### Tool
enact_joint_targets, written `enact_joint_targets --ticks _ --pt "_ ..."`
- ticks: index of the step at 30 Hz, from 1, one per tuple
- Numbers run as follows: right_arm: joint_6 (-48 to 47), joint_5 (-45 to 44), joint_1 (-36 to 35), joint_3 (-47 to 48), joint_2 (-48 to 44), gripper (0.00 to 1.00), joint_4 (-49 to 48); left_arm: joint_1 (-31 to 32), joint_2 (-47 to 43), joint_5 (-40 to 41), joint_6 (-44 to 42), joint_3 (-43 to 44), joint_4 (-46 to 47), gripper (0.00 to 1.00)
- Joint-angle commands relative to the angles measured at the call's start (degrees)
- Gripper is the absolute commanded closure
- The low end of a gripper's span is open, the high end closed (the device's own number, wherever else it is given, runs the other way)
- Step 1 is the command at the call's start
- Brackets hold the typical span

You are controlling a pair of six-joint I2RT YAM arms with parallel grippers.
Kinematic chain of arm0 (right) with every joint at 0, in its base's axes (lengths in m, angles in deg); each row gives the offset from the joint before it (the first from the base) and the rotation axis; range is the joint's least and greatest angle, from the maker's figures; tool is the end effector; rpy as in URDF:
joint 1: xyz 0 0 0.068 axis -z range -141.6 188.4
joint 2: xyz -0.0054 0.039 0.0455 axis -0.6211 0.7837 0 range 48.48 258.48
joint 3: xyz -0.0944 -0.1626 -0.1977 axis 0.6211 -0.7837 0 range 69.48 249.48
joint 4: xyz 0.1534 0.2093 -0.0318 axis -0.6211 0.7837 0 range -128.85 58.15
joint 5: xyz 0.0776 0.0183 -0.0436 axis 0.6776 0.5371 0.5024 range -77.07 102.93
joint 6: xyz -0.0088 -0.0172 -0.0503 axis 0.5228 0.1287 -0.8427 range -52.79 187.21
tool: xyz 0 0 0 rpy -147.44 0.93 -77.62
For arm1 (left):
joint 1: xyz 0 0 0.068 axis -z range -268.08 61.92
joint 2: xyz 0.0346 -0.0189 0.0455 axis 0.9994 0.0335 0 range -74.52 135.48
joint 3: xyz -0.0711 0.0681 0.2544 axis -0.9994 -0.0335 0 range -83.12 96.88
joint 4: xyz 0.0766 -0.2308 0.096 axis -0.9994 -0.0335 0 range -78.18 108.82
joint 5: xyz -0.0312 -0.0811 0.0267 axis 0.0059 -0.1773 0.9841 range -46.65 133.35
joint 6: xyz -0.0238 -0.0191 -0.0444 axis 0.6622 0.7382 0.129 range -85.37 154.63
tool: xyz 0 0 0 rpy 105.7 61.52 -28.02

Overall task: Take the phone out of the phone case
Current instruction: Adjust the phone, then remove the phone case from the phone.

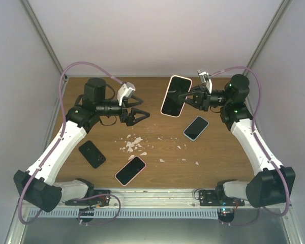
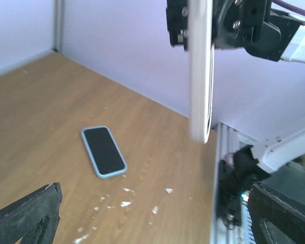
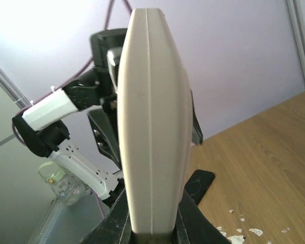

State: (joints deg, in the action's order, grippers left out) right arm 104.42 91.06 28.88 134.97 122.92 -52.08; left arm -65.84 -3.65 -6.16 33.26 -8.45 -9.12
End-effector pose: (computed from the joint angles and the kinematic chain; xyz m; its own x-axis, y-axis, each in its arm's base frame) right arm 0.2719 0.0809 0.3951 -0.5439 0.0350 -0.8384 -0.8382 0.0256 0.5448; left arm 0.2329 -0.1244 0.3994 -0.3572 0.1628 -0.9197 0.8970 0.3343 -0.2891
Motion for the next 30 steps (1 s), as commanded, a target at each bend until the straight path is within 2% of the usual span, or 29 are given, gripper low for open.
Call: enact_joint_targets --ticks 1,11,22,30 --pt "4.7 0.1 0.3 -2.0 -3.2 1.0 -7.9 -0.2 -1.4 -8.5 4.9 -4.2 7.2 0.01" --pt "8.0 -0.5 -0.7 -4.8 -3.9 1.0 -12.0 3.0 2.9 -7.4 2.9 0.9 5.8 0.02" --pt "8.6 -1.2 -1.2 -4.5 -4.0 0.99 -12.0 7.3 6.0 -0.3 2.0 3.4 4.7 0.05" --pt "9.2 -1.0 -1.2 -4.5 -4.3 0.99 -12.5 7.8 7.7 4.7 2.0 4.2 4.3 0.09"
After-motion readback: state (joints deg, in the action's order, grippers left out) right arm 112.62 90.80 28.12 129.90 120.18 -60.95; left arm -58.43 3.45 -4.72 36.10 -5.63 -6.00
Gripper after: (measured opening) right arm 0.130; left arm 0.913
